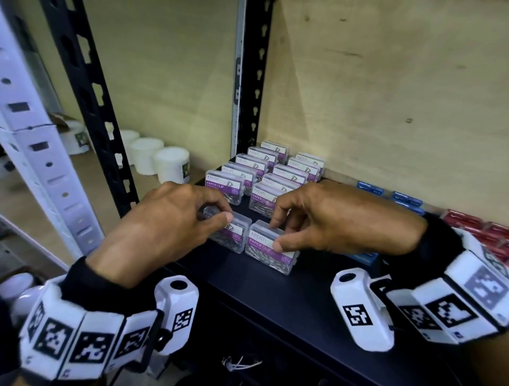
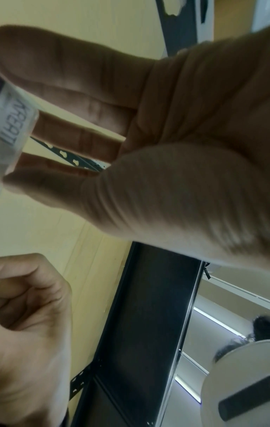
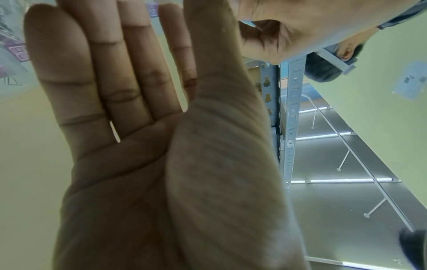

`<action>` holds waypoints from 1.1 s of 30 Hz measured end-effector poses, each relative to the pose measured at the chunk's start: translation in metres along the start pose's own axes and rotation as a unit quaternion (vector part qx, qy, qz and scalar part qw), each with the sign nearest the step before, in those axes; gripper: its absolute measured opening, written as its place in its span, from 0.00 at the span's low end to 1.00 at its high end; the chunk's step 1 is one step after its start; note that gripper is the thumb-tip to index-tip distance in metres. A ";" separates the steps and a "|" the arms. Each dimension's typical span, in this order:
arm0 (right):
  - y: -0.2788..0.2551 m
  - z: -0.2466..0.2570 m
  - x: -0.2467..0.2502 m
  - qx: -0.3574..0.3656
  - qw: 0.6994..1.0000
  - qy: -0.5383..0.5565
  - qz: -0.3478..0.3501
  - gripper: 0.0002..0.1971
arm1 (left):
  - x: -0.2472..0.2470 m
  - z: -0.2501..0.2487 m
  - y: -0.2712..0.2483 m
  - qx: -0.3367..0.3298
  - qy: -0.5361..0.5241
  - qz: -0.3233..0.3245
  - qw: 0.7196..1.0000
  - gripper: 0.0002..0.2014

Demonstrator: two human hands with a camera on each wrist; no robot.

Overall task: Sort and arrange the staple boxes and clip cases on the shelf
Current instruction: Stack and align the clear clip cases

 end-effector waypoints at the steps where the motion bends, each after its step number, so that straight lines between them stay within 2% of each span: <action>1: -0.002 0.000 0.000 0.001 1.000 0.001 0.002 0.14 | 0.001 -0.001 -0.002 -0.001 -0.003 0.002 1.000 0.08; 16: -0.014 0.002 0.000 0.007 1.000 0.010 0.002 0.15 | 0.004 0.000 -0.009 0.012 -0.039 0.008 0.999 0.09; 28: -0.014 0.002 -0.003 0.021 1.000 0.013 0.001 0.14 | 0.005 -0.004 -0.007 -0.009 -0.027 0.022 0.999 0.09; 33: -0.014 -0.005 0.008 0.021 0.999 0.039 0.014 0.14 | 0.015 0.001 -0.006 -0.017 0.021 0.032 0.999 0.13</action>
Point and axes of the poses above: each hand's wrist, its own y-axis towards the middle knuckle, its own x-axis out of the back of the hand, z = x × y, the point moved 2 cm from there along y, towards the middle knuckle, and after that the axes turned 10 degrees about -z, right-handed, at the moved point
